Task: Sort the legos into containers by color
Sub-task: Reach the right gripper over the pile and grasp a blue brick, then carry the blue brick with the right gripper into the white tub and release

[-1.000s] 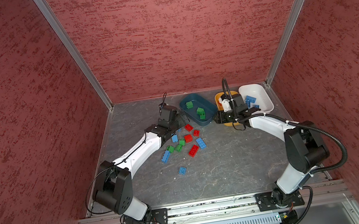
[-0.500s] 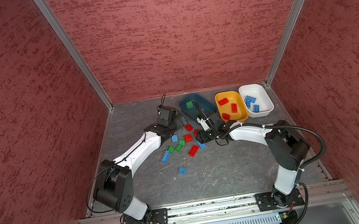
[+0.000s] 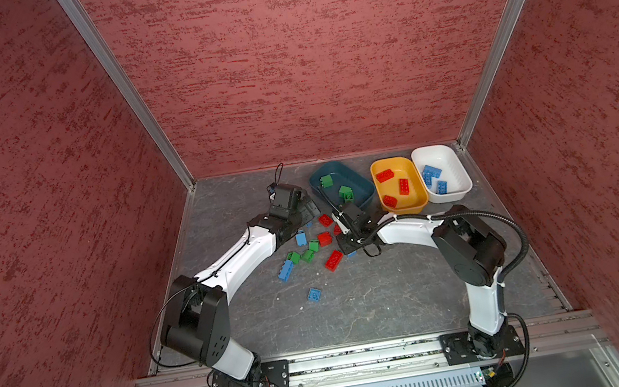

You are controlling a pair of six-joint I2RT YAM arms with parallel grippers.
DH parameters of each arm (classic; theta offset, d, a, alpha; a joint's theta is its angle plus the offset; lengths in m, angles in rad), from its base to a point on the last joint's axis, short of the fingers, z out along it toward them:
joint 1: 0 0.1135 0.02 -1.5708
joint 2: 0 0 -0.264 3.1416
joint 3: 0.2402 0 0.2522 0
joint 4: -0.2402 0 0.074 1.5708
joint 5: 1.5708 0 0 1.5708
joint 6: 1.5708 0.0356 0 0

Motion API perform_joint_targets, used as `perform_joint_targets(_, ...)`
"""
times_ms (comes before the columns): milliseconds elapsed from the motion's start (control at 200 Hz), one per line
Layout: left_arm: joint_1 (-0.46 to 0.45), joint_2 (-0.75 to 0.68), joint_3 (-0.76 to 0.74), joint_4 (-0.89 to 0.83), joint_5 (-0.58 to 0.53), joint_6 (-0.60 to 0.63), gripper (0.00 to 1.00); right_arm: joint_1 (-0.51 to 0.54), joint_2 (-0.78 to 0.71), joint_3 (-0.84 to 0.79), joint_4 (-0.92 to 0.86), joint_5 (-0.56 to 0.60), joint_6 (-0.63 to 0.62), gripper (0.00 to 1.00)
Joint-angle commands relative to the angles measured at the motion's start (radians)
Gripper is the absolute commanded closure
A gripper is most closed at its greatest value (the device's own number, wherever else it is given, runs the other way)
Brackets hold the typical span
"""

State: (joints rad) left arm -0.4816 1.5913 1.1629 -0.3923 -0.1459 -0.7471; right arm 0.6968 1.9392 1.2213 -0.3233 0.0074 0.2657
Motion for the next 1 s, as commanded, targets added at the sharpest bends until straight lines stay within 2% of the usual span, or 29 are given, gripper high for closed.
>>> perform_joint_targets(0,0.005,0.045,0.039,-0.082,-0.052,0.018,0.01,-0.009,-0.112,-0.050,0.022,0.058,-0.051,0.72)
perform_joint_targets(150,0.005,0.108,0.105,-0.167,-0.093,0.042,0.01,-0.112,-0.290,-0.147,0.094,0.072,-0.077,0.75)
perform_joint_targets(336,0.008,0.171,0.163,-0.193,-0.049,0.064,0.01,-0.388,-0.428,-0.241,0.197,0.027,-0.040,0.76)
perform_joint_targets(471,0.008,0.200,0.192,-0.194,-0.010,0.080,0.01,-0.607,-0.436,-0.268,0.278,-0.049,0.005,0.76)
perform_joint_targets(596,0.005,0.237,0.244,-0.243,0.002,0.104,0.01,-0.758,-0.347,-0.181,0.235,-0.116,-0.024,0.75)
perform_joint_targets(691,-0.001,0.252,0.259,-0.266,0.000,0.117,0.00,-0.807,-0.253,-0.071,0.148,-0.094,-0.067,0.75)
perform_joint_targets(837,-0.020,0.234,0.247,-0.275,-0.012,0.146,0.01,-0.824,-0.153,0.039,0.080,0.051,-0.130,0.74)
perform_joint_targets(992,-0.047,0.207,0.235,-0.308,-0.050,0.183,0.01,-0.831,-0.078,0.130,0.023,0.132,-0.151,0.73)
